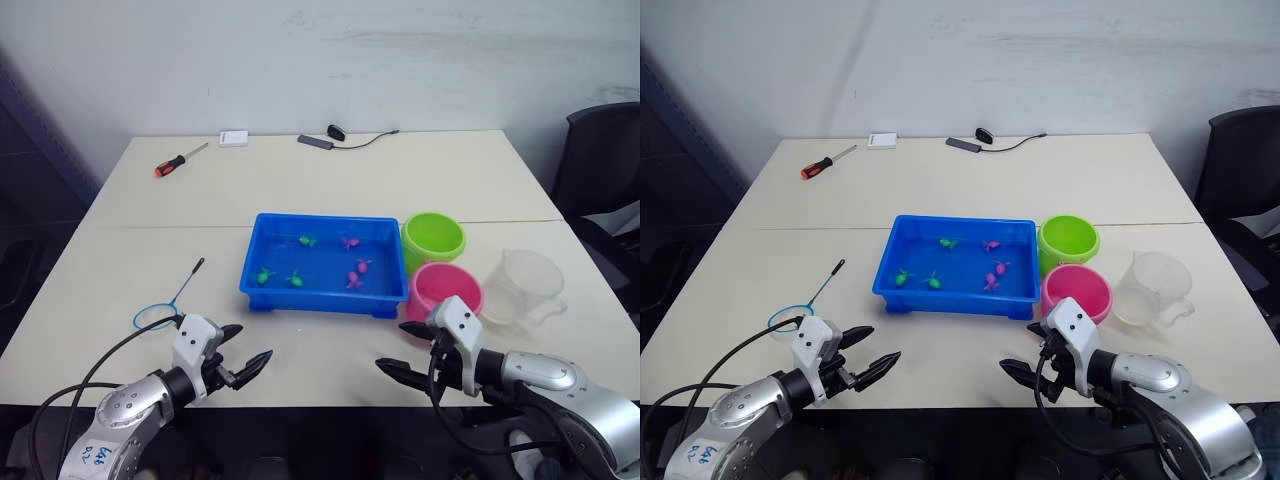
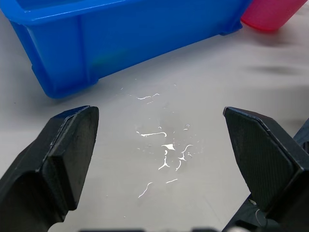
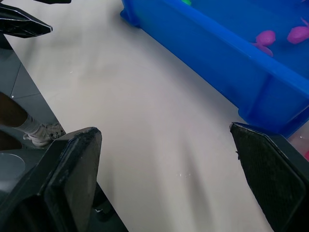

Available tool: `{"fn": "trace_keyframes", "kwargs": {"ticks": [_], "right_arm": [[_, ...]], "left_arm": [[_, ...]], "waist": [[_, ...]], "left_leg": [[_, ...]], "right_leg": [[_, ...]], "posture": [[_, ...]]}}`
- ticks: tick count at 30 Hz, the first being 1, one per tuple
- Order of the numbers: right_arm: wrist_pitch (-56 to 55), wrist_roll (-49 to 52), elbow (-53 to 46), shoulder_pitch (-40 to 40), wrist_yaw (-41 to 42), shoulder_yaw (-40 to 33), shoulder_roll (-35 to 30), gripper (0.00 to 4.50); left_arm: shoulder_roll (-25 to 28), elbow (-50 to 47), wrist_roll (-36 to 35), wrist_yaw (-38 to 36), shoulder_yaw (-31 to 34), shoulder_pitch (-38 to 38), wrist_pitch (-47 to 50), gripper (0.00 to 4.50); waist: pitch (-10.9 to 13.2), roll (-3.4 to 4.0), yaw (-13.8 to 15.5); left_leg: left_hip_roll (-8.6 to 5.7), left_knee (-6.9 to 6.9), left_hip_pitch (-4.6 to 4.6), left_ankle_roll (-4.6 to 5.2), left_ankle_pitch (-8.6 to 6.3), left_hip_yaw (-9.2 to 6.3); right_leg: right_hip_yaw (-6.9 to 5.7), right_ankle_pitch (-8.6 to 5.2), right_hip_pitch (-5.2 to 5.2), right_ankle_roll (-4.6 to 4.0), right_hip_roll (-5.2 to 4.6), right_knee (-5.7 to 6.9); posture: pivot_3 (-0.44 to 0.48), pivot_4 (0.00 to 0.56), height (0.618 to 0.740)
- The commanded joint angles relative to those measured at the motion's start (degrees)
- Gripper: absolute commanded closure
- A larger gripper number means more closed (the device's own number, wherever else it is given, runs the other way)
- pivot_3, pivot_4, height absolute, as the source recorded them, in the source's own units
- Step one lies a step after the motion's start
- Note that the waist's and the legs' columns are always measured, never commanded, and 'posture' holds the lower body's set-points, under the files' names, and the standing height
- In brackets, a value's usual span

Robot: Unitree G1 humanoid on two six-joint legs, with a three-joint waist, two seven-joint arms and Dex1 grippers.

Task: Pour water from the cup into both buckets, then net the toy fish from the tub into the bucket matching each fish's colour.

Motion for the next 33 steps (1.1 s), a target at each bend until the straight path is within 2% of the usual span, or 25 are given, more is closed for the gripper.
{"fn": "trace_keyframes", "kwargs": {"ticks": [1, 11, 19, 23, 29, 33], "right_arm": [[-1.1, 0.4, -1.8, -0.4, 0.2, -0.6, 0.3, 0.0], [-1.6, 0.4, -1.4, -0.7, 0.2, -0.3, 0.6, 0.0], [-1.9, 0.3, -1.2, -0.9, 0.3, -0.1, 0.8, 0.0], [-2.0, 0.4, -1.1, -1.0, 0.2, -0.7, 1.0, 0.0], [-0.8, 3.7, -0.4, -2.0, -0.9, -11.0, -0.2, 0.0], [1.2, 6.9, -0.7, -2.0, -4.2, -21.7, 0.4, 0.0]], "left_arm": [[0.6, -1.6, 0.3, -1.0, 0.3, -0.1, -1.7, 0.04], [0.9, 1.0, -1.2, -7.1, 2.1, -2.0, -8.0, 0.04], [0.9, 2.2, -1.4, -7.9, 2.9, -2.7, -9.3, 0.04], [1.9, 3.5, -3.1, -11.2, 4.1, -4.7, -11.0, 0.04], [6.8, 7.4, -5.1, -15.1, 3.5, -15.7, -6.5, 0.04], [7.8, 12.5, -4.9, -18.8, 0.7, -23.5, -6.1, 0.04]], "waist": [[0.0, 0.0, 0.0], [0.0, 0.04, 0.0], [0.0, 0.03, 0.0], [0.0, 0.03, 0.1], [0.0, -0.03, 0.2], [0.0, -0.03, 0.1]], "left_leg": [[0.0, 0.0, 0.0, 0.0, 0.0, 0.0], [0.01, 0.0, 0.0, 0.0, 0.0, 0.0], [-0.01, 0.0, -0.01, 0.01, 0.0, 0.0], [-0.01, 0.0, -0.01, 0.01, 0.0, 0.01], [-0.06, 0.02, -0.03, -0.01, 0.04, 0.0], [-0.1, 0.04, -0.16, -0.01, 0.11, 0.03]], "right_leg": [[0.0, 0.0, 0.0, 0.0, 0.0, 0.0], [-0.01, 0.0, 0.0, -0.01, -0.01, 0.0], [-0.07, 0.01, 0.0, -0.01, 0.01, 0.0], [-0.07, 0.04, 0.0, -0.06, -0.01, 0.0], [-0.19, 0.16, -0.01, -0.04, 0.02, 0.02], [-0.2, 0.2, 0.08, -0.01, 0.11, 0.01]], "posture": [[0.0, 0.15, 0.74], [0.0, 0.15, 0.74], [0.0, 0.15, 0.74], [0.0, 0.15, 0.74], [0.0, 0.15, 0.74], [0.0, 0.15, 0.74]]}}
